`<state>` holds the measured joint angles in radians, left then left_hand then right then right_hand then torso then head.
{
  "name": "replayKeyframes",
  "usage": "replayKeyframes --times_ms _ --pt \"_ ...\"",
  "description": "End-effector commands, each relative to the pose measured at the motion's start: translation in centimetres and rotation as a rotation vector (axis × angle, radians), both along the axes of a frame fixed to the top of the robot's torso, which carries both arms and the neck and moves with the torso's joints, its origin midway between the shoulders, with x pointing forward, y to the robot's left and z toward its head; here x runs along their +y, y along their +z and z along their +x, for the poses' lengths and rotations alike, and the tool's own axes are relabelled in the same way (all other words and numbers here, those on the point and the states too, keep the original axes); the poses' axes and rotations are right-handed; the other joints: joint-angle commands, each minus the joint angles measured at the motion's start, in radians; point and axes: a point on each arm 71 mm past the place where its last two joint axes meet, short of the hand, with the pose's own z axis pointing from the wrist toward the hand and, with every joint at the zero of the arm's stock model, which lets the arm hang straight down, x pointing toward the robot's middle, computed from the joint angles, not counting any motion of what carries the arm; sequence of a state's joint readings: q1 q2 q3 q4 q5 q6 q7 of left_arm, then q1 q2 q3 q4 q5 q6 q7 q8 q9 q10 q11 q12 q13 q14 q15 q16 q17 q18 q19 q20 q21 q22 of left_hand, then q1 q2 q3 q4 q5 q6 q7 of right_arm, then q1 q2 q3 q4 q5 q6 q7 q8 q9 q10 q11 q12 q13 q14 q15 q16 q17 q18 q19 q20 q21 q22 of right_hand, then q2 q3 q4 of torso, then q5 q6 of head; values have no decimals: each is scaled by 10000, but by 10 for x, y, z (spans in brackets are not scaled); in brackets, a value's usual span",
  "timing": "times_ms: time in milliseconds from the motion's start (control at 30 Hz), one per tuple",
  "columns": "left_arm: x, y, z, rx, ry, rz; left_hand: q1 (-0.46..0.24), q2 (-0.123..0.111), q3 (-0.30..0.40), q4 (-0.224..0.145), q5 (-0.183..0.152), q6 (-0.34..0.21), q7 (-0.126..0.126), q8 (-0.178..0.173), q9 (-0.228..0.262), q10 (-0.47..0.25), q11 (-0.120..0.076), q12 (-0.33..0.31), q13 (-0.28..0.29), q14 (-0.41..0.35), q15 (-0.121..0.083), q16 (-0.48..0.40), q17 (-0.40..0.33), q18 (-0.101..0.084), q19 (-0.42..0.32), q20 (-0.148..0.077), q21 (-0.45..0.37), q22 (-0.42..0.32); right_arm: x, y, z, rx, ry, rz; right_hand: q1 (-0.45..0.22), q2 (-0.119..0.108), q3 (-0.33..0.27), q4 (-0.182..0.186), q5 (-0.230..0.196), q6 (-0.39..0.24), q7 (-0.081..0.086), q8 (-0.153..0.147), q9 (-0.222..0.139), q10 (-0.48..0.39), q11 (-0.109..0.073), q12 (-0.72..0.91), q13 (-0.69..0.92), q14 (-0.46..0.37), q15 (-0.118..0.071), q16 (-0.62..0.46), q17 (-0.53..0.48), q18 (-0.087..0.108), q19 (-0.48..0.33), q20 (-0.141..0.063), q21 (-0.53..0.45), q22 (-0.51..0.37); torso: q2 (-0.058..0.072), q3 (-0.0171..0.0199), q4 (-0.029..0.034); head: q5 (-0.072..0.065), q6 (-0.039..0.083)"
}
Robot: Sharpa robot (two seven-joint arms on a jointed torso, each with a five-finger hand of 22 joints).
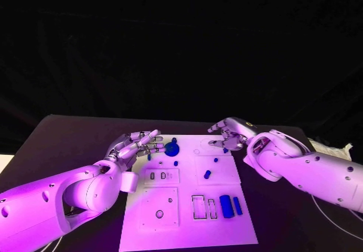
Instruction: Assemble the parts on the task board
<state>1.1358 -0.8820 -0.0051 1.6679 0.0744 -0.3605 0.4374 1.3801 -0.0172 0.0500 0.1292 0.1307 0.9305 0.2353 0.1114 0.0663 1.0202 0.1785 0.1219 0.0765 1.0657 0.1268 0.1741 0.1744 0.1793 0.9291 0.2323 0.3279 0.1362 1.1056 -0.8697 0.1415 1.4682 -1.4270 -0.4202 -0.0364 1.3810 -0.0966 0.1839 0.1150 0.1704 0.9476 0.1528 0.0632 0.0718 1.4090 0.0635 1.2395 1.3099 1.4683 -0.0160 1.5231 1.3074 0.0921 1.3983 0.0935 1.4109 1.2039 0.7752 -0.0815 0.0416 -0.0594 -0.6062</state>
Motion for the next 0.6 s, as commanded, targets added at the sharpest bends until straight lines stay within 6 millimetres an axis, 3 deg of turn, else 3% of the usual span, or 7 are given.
replayKeyframes --times_ms 33,167,267,467,600 --pt "-2 0 0 -50 -178 -134 77 59 5 -48 -35 -14 51 -37 -6 -6 35 -33 -13 9 55 -25 18 18 41 51 -53 -10 -12 -2 -1 572 973 1036 121 -47 -11 -116 26 59 19 8 -16 0 -4 -14 71 832 37 53 1681 -194 5 -16 14 -23 -23 57 -126 53 23" --pt "-1 -1 0 -8 -157 -136 78 61 3 -57 -36 -18 50 -41 -6 -10 36 -38 -14 6 56 -33 20 17 42 51 -56 -12 -38 -7 2 706 773 664 181 -156 -65 -224 109 38 -44 1 -21 -7 -45 -17 75 833 16 59 1698 -190 -13 -15 5 -39 -14 115 -153 79 35" --pt "-1 -3 1 11 -136 -131 78 61 3 -57 -36 -18 50 -41 -6 -10 36 -38 -14 6 56 -33 20 17 42 51 -56 -12 -47 -12 4 761 656 409 177 -179 -88 -236 121 26 -47 -2 -23 -11 -51 -26 69 832 10 58 1698 -188 -20 -18 1 -48 -10 137 -164 67 41" --pt "-1 -4 1 48 -139 -136 78 61 3 -57 -36 -18 50 -41 -6 -10 36 -38 -14 6 56 -33 20 17 42 51 -56 -12 -56 -22 6 953 477 173 174 -188 -98 -241 124 20 -41 -4 -25 -15 -50 -35 63 834 9 63 1708 -188 -21 -20 1 -46 32 191 -146 87 36" --pt "-1 -5 1 69 -142 -138 78 61 3 -57 -36 -18 50 -41 -6 -10 36 -38 -14 6 56 -33 20 17 42 51 -56 -12 -59 -30 8 1110 379 89 173 -188 -99 -241 125 20 -38 -3 -25 -13 -48 -31 66 834 9 62 1706 -187 -23 -21 0 -50 54 201 -139 73 52"
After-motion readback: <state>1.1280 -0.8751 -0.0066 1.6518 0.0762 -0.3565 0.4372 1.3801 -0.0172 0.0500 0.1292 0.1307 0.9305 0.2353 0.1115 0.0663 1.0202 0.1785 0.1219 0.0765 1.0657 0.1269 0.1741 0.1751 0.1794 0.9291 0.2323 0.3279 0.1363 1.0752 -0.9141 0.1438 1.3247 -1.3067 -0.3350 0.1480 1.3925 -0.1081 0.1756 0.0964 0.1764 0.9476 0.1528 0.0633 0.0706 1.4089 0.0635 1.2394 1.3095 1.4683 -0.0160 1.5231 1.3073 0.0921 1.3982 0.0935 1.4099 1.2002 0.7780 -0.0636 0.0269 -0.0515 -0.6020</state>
